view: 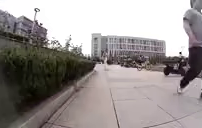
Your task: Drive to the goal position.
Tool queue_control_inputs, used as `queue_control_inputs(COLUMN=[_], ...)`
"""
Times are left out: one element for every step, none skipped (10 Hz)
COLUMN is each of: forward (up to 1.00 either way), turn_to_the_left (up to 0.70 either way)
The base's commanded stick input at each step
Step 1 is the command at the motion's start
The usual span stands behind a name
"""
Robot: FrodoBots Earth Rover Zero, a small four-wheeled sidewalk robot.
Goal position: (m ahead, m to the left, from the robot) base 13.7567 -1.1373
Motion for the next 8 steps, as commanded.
queue_control_inputs(forward=[0.70,0.70,0.70,0.70,0.70,0.70,0.70,0.70], turn_to_the_left=[0.00,0.00,0.00,0.00,0.00,0.00,0.00,0.00])
